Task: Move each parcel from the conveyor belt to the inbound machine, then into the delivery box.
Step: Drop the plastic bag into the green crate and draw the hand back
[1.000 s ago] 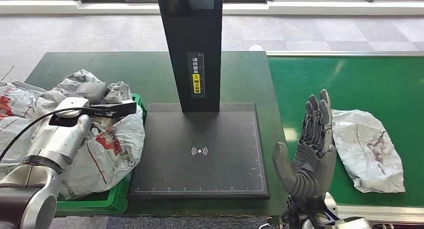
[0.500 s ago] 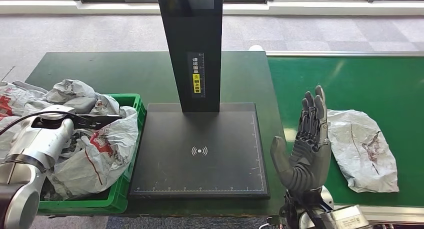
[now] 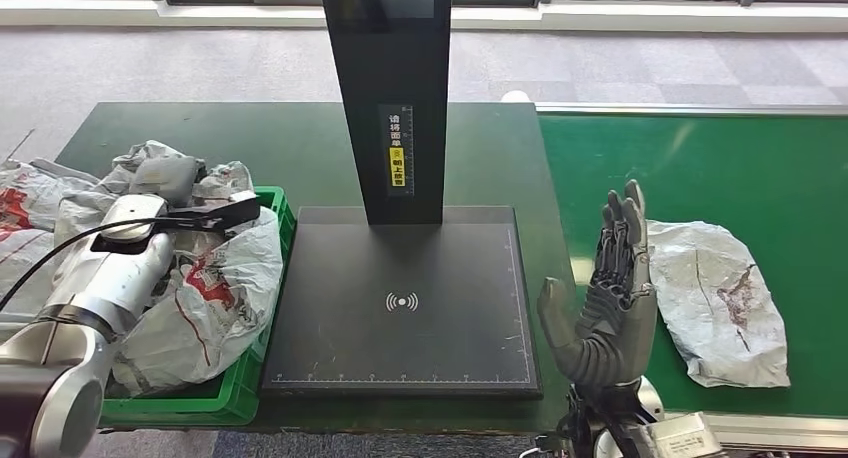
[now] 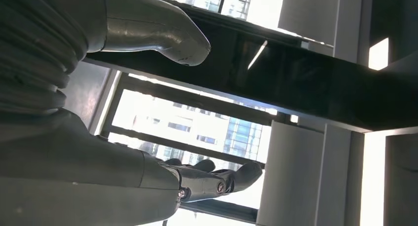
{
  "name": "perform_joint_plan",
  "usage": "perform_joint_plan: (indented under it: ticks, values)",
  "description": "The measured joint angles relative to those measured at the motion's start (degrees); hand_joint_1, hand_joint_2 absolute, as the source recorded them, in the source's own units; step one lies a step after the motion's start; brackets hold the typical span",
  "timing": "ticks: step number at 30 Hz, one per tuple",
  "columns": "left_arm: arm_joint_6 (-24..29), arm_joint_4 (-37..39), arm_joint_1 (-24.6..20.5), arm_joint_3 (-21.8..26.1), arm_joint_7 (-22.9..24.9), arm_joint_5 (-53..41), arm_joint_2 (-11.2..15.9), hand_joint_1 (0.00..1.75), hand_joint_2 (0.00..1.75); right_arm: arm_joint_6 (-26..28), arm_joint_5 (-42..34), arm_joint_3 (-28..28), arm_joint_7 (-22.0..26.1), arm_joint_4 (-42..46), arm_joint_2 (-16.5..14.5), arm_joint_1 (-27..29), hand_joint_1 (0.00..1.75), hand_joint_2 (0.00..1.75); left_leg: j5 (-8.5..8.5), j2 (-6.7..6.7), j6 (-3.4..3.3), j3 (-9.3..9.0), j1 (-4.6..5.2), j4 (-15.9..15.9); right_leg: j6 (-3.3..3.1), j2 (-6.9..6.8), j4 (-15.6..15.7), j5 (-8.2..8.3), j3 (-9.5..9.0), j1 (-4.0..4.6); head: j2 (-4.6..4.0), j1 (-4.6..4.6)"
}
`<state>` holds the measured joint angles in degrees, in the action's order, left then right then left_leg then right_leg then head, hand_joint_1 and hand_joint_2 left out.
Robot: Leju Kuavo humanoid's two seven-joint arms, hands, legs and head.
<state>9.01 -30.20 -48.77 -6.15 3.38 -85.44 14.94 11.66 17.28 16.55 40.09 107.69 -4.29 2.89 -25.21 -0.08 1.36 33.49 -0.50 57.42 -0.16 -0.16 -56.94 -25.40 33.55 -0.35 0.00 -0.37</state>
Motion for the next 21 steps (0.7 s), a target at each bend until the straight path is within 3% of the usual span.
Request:
perform_joint_plan:
  ticks: [5,9,13,17,21]
  values:
    - [9.51,-14.04,5.31,3.77,-0.55,2.03,-3.26,0.0,0.0,0.06,1.12,-0.06,0.01,0.24,-0.4,1.03,0.0,1.75,-0.04,0.28,-0.02,0.0,0.06,0.0,0.04,0.23,0.01,0.03,0.08,-0.08,0.0,-0.01]
    - [11.78,-27.83,11.68,6.81,-0.73,0.38,-5.77,0.0,0.0,0.85,1.26,-0.07,0.01,0.89,-0.47,1.59,0.0,1.75,-0.07,0.35,-0.04,0.03,0.09,0.0,0.04,0.34,0.02,0.02,0.15,-0.08,0.0,-0.01]
    - [15.47,-38.72,17.2,8.01,3.42,-1.2,-7.35,0.0,0.0,0.91,1.29,-0.07,0.01,1.14,-0.47,1.71,0.0,1.75,-0.09,0.4,-0.03,0.07,0.07,-0.01,0.03,0.35,0.02,0.0,0.2,-0.07,0.0,-0.01]
    - [14.63,-44.91,20.75,8.0,5.07,-1.25,-8.03,0.0,0.0,1.24,1.28,-0.07,0.01,1.19,-0.47,1.98,0.0,1.75,-0.09,0.35,-0.04,0.07,0.07,-0.01,0.06,0.3,0.02,-0.05,0.19,-0.06,0.0,-0.01]
    - [8.4,-47.58,23.13,7.07,6.0,-1.26,-8.27,0.0,0.0,2.54,0.79,-0.07,0.01,2.13,-0.37,3.3,0.0,1.75,-0.09,0.35,-0.04,0.06,0.07,-0.01,0.06,0.3,0.02,-0.04,0.19,-0.06,0.0,-0.01]
